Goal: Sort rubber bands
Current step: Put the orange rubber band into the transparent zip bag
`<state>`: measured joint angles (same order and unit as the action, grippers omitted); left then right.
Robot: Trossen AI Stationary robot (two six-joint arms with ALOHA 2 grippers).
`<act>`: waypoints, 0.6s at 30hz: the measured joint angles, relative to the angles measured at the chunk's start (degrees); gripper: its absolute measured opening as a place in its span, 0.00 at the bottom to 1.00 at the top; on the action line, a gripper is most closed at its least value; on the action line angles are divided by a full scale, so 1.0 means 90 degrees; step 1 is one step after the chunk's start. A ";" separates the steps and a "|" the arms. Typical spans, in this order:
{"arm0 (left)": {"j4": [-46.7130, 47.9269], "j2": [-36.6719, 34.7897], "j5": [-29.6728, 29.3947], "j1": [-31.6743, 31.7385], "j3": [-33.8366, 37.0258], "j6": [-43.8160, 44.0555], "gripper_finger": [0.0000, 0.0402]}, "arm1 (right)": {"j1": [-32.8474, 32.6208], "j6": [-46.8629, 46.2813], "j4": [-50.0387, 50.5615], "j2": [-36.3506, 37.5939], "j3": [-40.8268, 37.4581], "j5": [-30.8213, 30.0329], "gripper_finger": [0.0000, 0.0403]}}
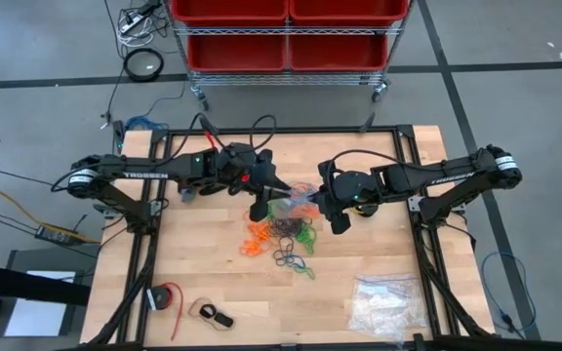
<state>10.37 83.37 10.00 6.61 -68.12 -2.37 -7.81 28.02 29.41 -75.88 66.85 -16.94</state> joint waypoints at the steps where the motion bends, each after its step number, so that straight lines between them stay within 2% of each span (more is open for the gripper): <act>1: 0.0007 0.0000 -0.0018 -0.0010 0.0000 0.0000 0.27 | 0.0000 0.0014 0.0000 0.0000 0.0000 -0.0033 0.00; 6: -0.0122 -0.0089 -0.0081 -0.0041 0.0000 -0.0036 0.36 | 0.0000 0.0012 0.0000 0.0000 0.0000 -0.0133 0.00; 12: -0.0204 -0.0384 -0.0146 -0.0078 0.0000 -0.0055 0.39 | 0.0000 0.0012 0.0004 0.0000 0.0000 -0.0196 0.00; 18: 0.0719 -0.0903 -0.0990 -0.0075 0.0000 -0.0472 0.39 | -0.0027 0.0007 0.0022 0.0000 0.0000 -0.0243 0.00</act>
<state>16.84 75.25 1.09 5.93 -68.12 -6.62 -8.06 28.08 29.61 -75.88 66.85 -19.14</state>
